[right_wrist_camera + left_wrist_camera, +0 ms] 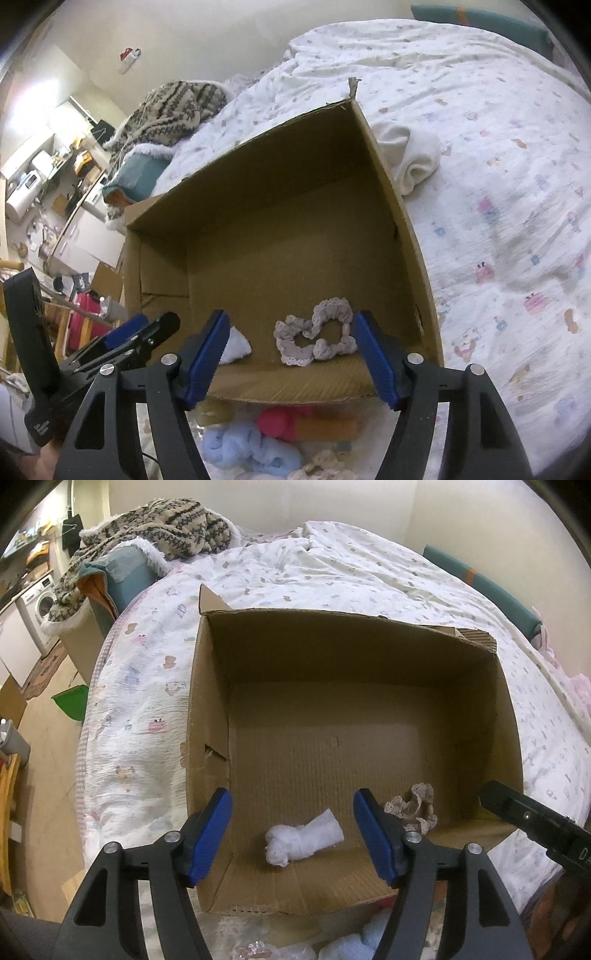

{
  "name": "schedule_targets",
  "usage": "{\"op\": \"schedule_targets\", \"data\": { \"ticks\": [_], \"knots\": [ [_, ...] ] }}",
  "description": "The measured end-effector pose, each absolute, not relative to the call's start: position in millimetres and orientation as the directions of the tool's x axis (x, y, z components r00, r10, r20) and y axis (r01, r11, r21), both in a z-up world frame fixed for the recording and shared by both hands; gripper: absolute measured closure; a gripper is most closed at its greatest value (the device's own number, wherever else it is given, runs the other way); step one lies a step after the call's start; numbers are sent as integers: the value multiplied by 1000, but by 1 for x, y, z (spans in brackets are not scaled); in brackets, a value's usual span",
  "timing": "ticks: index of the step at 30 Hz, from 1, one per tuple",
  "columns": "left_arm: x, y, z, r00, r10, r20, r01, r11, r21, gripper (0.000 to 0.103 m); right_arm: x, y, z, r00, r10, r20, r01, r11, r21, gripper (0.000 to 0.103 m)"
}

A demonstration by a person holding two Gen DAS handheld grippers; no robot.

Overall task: Organize soft objects
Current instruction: 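Open the left tool dropping the sock while the right tool releases the scrunchie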

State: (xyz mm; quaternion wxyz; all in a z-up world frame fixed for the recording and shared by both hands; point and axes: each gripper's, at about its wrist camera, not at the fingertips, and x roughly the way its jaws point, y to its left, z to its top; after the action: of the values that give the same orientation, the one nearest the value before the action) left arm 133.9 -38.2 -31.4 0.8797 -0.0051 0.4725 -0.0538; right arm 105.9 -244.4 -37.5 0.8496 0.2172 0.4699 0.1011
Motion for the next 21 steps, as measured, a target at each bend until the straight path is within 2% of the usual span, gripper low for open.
{"op": "schedule_targets", "data": {
  "ticks": [21],
  "knots": [
    [101, -22, -9, 559, -93, -824, 76, 995, -61, 37, 76, -257, -22, 556, 354, -752, 69, 882, 467, 29]
  ]
}}
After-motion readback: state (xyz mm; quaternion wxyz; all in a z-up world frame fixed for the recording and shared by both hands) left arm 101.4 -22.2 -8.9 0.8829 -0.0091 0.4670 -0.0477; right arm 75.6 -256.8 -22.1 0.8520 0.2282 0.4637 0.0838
